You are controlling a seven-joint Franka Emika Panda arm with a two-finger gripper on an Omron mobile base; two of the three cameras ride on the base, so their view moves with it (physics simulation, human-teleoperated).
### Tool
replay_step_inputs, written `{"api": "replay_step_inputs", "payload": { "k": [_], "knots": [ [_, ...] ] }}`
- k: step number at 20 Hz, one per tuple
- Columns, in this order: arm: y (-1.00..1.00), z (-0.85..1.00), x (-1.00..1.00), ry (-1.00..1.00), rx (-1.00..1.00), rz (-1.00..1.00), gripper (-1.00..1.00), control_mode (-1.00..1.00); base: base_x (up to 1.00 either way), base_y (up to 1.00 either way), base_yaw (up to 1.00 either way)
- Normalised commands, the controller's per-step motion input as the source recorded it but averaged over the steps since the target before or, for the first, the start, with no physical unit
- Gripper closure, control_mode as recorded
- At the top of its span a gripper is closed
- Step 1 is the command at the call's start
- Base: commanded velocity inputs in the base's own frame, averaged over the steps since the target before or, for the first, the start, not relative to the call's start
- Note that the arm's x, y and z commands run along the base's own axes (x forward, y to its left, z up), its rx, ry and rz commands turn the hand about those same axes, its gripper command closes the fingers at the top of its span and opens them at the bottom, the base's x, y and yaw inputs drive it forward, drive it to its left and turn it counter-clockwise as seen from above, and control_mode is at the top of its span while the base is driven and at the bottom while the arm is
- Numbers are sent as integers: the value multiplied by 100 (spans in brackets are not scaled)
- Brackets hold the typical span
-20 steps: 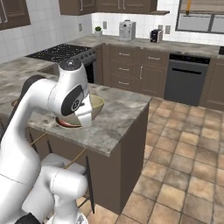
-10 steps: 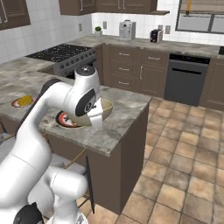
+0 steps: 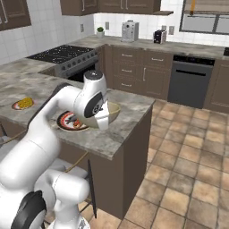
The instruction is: Take the smaller bowl and place it next to the appetizer plate on the dining counter , and place the larger bowl next to the plate with cooked food.
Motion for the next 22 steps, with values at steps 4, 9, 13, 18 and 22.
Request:
{"api": "replay_step_inputs", "payload": {
  "k": [4,9,13,18,22],
  "knots": [
    [-6,-25,37,1,0,-4,100,-100,0,0,0],
    [-4,-22,35,0,0,-2,100,-100,0,0,0],
    [0,-31,35,0,0,-1,100,-100,0,0,0],
    [0,-36,33,0,0,-1,100,-100,0,0,0],
    [2,-35,42,-1,0,-1,100,-100,0,0,0]
  ]
}}
